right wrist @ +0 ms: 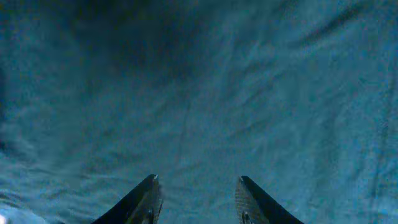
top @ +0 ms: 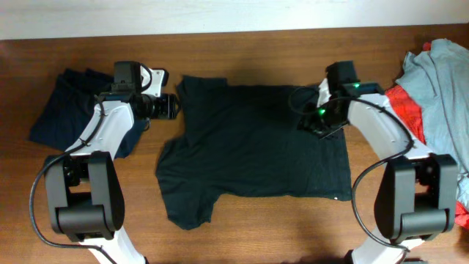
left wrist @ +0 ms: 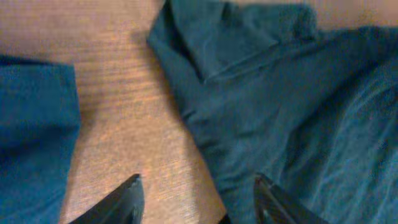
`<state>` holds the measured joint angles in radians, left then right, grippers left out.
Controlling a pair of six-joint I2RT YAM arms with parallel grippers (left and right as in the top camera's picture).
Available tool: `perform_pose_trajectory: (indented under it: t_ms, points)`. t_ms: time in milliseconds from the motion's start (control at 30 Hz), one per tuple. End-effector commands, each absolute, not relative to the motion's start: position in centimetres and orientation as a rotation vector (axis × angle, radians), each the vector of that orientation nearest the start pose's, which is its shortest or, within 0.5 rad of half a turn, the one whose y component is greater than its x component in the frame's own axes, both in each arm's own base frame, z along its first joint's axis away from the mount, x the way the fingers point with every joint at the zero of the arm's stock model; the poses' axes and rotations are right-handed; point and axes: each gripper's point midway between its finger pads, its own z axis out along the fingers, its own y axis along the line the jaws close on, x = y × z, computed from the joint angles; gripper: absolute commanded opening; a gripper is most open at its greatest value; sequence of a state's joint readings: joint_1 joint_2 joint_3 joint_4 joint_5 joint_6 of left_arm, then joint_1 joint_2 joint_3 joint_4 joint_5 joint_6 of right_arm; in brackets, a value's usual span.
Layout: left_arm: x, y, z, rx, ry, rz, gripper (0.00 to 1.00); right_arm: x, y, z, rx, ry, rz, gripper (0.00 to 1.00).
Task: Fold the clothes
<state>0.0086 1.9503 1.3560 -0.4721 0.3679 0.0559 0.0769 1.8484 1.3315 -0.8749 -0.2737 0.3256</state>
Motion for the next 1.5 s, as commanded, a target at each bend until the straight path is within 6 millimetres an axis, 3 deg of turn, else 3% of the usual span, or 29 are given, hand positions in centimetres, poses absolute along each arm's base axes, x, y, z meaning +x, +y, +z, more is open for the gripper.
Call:
perform_pose_trajectory:
  t_ms: [0,267,367,500,767,867,1100,1267,1467]
  points:
    - [47.9,-6.2,8.2,0.148,2.543,-0.440,0.55,36.5,7.6,5.4,0.312,2.988,0.372,0.44]
    - [50.3,-5.4,11.4,0.272,2.506,-0.073,0.55,36.1,8.0,3.7,0.291,2.979,0.372,0.44]
    - [50.9,-5.9,12.2,0.309,2.516,-0.060,0.56,36.1,8.0,3.5,0.291,2.977,0.372,0.44]
    - [51.8,-7.3,10.5,0.333,2.545,-0.155,0.55,36.2,8.0,3.6,0.289,2.972,0.374,0.44]
    - [53.3,-9.0,4.3,0.361,2.634,-0.281,0.55,36.1,8.0,3.5,0.291,2.977,0.373,0.44]
    - [53.7,-9.3,3.3,0.367,2.636,-0.285,0.54,36.0,8.0,3.5,0.291,2.978,0.373,0.44]
    - [54.1,-10.8,1.4,0.403,2.627,-0.293,0.36,36.0,8.0,3.5,0.291,2.978,0.373,0.44]
    - [54.3,-11.7,0.9,0.424,2.619,-0.264,0.01,36.0,8.0,3.5,0.291,2.979,0.372,0.44]
    - [56.3,-10.1,3.4,0.387,2.583,-0.116,0.01,36.0,8.0,3.5,0.291,2.979,0.372,0.44]
